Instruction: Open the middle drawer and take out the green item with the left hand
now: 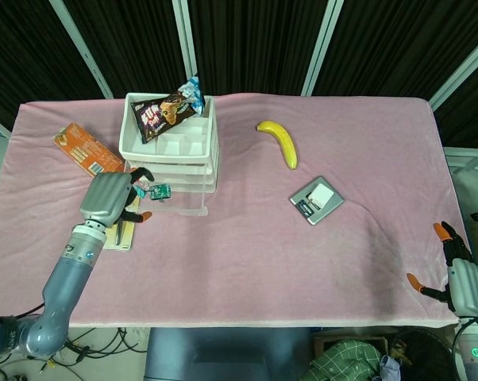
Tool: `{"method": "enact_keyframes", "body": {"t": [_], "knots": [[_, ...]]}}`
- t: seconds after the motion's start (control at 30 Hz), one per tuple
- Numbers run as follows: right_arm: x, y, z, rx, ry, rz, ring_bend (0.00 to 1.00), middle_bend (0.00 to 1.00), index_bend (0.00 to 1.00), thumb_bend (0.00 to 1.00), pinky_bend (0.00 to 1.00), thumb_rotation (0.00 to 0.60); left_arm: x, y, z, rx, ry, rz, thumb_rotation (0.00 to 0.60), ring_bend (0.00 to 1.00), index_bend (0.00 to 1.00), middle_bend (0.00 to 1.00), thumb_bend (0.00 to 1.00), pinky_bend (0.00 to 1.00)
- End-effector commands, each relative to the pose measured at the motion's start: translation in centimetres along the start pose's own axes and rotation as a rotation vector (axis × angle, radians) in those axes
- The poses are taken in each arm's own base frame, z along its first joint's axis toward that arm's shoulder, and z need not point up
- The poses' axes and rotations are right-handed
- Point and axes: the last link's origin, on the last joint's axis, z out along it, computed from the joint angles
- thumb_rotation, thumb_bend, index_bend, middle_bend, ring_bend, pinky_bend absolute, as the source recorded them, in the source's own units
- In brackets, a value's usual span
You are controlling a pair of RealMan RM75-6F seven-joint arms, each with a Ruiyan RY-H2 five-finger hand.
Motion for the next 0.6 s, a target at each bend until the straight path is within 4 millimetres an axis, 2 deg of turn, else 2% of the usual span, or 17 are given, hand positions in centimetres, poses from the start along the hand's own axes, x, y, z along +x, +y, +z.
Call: {"method": "enact_keyframes", "body": {"t": [0.03,0.3,0.6], "knots": [[0.0,0.0,0.0,-0.002,-0.001,0.003,0.0,0.0,0.0,0.12,0.12,0.6,1.3,0.2,1.5,0.071,0.024,0.106,0.6,1.0,0.35,1.0,0.1,1.0],[0.0,0.1,0.1,-0.01,-0.005,0.016,0.0,0.0,0.0,0.12,0.12,0.6,1.9,0.8,3.8,0.226,-0.014,0.175,0.6,1.0,0.4,1.0,0.1,1.0],[0.1,0.1,0.0,-0.015,-0.006,0.033,0.0,0.0,0.0,0.12,0.12,0.6,0.4,2.0,5.2,0.284,-0.072,0.167,0.6,1.0,0.41,1.0,0.1,1.0]]}}
